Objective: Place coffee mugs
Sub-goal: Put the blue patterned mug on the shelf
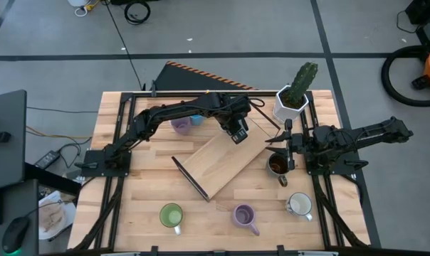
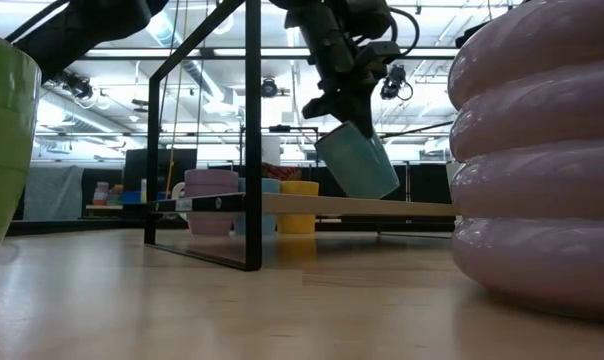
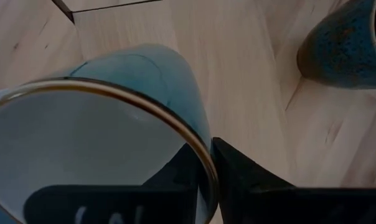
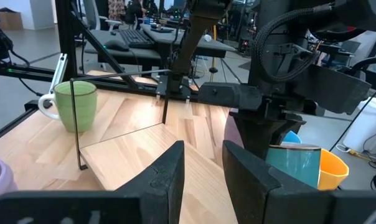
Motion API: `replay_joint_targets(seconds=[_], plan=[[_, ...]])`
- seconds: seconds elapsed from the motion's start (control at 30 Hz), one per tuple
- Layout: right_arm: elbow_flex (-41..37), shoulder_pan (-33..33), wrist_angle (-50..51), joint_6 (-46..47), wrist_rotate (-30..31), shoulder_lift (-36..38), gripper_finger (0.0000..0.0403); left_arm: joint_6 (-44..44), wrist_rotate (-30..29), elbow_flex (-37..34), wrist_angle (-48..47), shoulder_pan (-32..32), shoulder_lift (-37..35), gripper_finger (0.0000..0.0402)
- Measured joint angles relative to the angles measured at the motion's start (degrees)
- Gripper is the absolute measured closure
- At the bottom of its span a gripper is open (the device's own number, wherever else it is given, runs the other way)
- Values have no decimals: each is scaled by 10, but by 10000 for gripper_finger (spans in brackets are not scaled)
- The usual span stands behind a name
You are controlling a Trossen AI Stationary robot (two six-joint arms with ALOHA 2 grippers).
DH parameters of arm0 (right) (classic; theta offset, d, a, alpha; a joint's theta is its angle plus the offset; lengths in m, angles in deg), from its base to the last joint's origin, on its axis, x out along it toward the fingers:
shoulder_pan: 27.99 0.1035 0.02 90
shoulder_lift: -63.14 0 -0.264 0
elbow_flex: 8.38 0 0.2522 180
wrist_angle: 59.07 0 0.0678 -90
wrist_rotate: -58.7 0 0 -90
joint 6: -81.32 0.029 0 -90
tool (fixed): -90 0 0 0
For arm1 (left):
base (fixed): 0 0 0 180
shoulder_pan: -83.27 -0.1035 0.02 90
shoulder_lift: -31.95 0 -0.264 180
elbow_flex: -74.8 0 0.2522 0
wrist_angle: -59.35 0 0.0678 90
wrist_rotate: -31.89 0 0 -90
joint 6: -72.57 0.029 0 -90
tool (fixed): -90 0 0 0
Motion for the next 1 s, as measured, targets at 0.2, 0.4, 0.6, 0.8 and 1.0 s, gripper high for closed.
replay_joint_targets(seconds=[0.2, 0.4, 0.6, 0.8, 1.0], plan=[[0, 0, 0, 0, 0, 0, 289, 1, 0, 0, 16, 0, 1, 344], [0, 0, 3, 0, 0, 0, 289, 2, 0, 0, 23, 4, 1, 308], [0, 0, 5, 0, 0, 0, 289, 13, 0, 0, 29, 7, 1, 302], [0, 0, 6, 0, 0, 0, 289, 26, -7, 0, 37, 8, 1, 301], [0, 0, 8, 0, 0, 0, 289, 77, -41, 0, 68, 19, 1, 295]])
